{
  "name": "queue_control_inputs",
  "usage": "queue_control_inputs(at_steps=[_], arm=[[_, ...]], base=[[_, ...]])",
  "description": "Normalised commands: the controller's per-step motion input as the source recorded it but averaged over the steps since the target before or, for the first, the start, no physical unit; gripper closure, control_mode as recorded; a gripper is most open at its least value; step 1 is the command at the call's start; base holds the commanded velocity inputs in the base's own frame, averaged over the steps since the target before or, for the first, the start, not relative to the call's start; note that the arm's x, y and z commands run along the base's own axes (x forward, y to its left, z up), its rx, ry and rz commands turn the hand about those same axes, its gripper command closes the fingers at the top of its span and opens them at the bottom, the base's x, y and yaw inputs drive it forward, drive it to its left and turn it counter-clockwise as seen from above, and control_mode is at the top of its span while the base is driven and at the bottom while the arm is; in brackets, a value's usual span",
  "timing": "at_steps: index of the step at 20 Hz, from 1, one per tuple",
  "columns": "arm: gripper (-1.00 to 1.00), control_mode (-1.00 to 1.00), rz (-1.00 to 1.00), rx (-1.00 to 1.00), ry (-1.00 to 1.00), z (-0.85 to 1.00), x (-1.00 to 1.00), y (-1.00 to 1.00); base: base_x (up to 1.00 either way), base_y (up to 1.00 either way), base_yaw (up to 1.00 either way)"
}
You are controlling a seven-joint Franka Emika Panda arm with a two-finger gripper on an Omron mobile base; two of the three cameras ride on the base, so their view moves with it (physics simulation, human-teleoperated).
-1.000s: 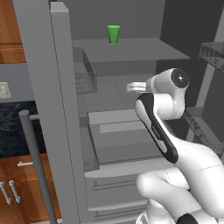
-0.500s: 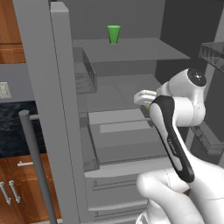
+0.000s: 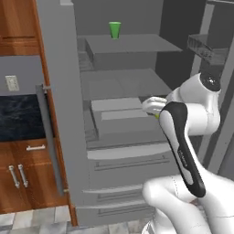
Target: Pick the pear and apple from the fridge and place them on the plate next to the blender to make a fruit smoothie.
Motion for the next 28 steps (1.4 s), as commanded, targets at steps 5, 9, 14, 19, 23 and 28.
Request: queue_control_inputs(at_steps=[5, 9, 14, 19, 23, 28], arm=[[1.0, 1.0, 0.0, 0.0, 0.0, 0.0, 0.0, 0.0], [1.0, 1.0, 0.0, 0.0, 0.0, 0.0, 0.0, 0.0], [1.0, 1.0, 0.0, 0.0, 0.0, 0.0, 0.0, 0.0], [1.0, 1.0, 0.0, 0.0, 0.0, 0.0, 0.0, 0.0], [1.0, 1.0, 0.0, 0.0, 0.0, 0.0, 0.0, 0.0], [1.0, 1.0, 0.0, 0.0, 0.0, 0.0, 0.0, 0.0]], base=[[-1.0, 0.0, 0.28], [-0.92, 0.0, 0.64], [-0.66, 0.12, 0.8], [-0.34, 0.43, 0.88], [0.36, 0.35, 0.72], [0.98, 0.07, 0.52]])
